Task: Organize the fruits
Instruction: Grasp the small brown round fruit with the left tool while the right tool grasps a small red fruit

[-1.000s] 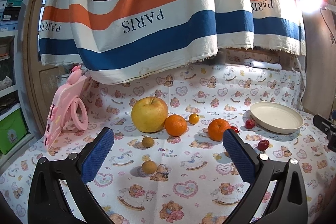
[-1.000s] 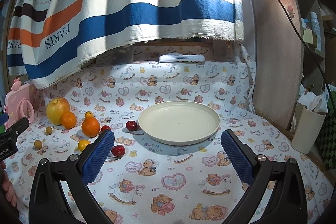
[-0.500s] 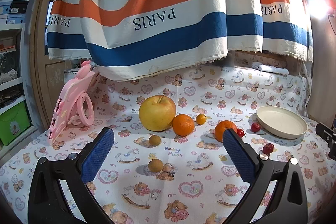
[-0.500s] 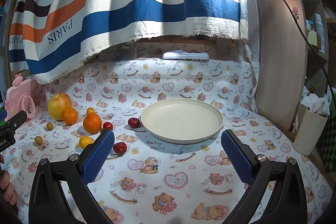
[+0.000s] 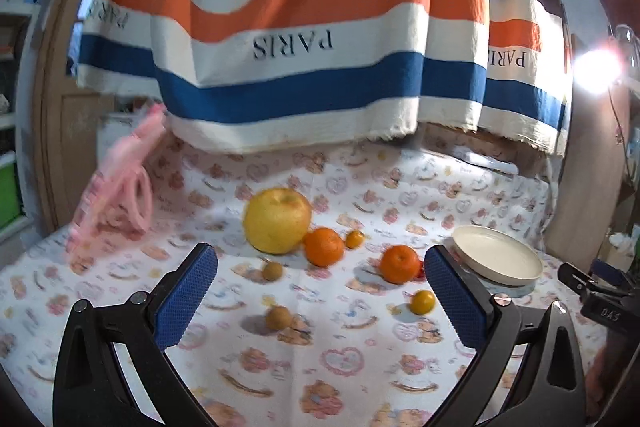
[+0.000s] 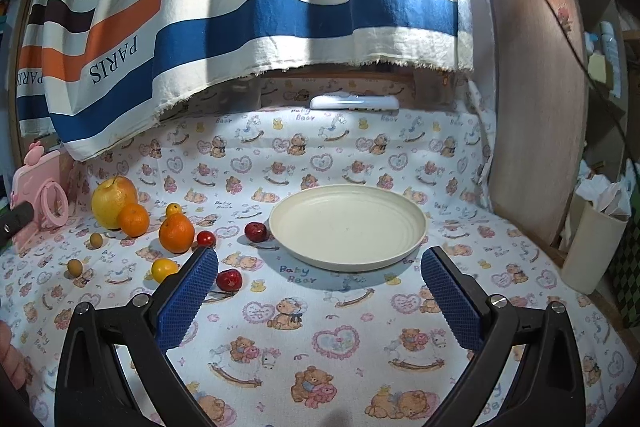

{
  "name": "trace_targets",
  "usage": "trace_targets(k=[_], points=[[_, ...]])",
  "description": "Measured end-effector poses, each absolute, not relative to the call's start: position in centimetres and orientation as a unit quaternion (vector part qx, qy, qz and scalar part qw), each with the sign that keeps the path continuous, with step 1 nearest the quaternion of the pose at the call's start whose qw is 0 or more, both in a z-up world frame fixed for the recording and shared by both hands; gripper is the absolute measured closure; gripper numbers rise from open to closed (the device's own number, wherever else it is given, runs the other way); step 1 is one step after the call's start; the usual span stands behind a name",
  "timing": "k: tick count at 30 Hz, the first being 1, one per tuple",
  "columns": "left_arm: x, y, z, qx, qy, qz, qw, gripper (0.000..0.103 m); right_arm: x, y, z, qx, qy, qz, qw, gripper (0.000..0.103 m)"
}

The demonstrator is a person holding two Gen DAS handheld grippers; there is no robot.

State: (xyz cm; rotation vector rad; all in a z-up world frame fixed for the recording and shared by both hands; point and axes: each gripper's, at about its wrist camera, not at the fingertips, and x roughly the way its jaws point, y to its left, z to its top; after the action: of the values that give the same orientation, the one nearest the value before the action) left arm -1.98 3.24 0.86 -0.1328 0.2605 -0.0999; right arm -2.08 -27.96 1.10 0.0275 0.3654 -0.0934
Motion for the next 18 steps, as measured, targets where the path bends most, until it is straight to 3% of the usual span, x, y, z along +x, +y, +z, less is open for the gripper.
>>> trace_targets(k=[10, 15, 18], points=[[-3.7, 3.6, 3.4, 0.038, 0.140, -0.008, 0.989, 0.000, -1.9, -28.3, 1.8, -0.005, 0.189, -0.056, 0.980, 0.001], [-2.6, 4.6, 4.4, 0.020, 0.146, -0.025, 0.989, 0.000, -1.4, -26.7, 4.2, -0.103, 0.182, -0.077, 0.975, 0.001], [-1.2, 4.7, 5.0, 0.008, 0.158, -0.032, 0.987, 0.000, -1.3, -26.9, 5.4, -0.068, 0.155, -0.068, 0.983, 0.001]])
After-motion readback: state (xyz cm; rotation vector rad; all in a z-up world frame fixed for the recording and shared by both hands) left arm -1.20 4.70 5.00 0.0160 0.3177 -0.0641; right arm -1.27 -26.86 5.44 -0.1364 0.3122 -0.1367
